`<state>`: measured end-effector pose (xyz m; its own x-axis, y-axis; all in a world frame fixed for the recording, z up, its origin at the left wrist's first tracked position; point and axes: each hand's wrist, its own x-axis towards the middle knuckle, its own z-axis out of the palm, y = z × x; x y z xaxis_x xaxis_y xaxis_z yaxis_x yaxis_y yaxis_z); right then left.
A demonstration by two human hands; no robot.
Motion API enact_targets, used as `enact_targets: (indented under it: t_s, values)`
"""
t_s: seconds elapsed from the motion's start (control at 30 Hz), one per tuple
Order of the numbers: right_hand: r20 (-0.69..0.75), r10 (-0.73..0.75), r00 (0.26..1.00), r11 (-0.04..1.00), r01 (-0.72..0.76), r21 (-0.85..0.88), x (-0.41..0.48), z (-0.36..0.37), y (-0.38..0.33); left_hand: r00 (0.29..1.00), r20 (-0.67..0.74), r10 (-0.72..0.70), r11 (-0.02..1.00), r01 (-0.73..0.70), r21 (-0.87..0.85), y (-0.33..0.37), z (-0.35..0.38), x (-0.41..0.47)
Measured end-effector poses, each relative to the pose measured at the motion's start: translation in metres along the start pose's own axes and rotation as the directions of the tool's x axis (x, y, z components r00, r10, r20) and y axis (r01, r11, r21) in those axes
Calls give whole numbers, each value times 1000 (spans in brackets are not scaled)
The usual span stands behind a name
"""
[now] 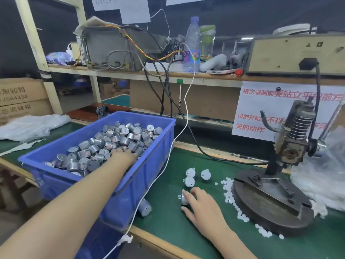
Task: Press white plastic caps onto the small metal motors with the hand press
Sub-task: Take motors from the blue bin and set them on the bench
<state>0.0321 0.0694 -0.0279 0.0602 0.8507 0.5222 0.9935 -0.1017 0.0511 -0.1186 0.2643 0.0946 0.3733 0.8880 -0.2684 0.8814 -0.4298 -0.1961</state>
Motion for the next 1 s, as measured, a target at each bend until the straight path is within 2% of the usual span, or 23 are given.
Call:
enact_targets:
  t_s: [0.27, 0.37, 0.47, 0.6, 0.7, 0.83, 1.0]
  values:
    - [19, 9, 1000, 998, -8, -64, 37, 13, 1, 1000, -7, 25, 983, -23, 184, -8, 10, 31]
    - [-3, 21, 1000, 990, -21, -138, 48, 21, 5, 999, -50, 20, 987, -12, 158, -9, 11, 36]
    - [-30, 77, 997, 987, -80, -141, 59, 29, 12, 992, -125, -10, 995, 23, 101, -10, 11, 40]
    - [0, 154, 988, 982, -153, -112, 59, 35, 19, 986, -161, -39, 994, 55, 93, -10, 14, 43]
    - [-53, 208, 977, 976, -211, -46, 52, 35, 21, 990, -138, -17, 997, 27, 76, -14, 14, 44]
    - [125, 234, 964, 970, -240, 35, 39, 29, 24, 992, -112, 60, 998, -59, 8, -10, 11, 42]
    - [84, 291, 953, 937, -302, 177, 7, 10, 20, 992, -2, 122, 990, -122, -71, -4, 13, 42]
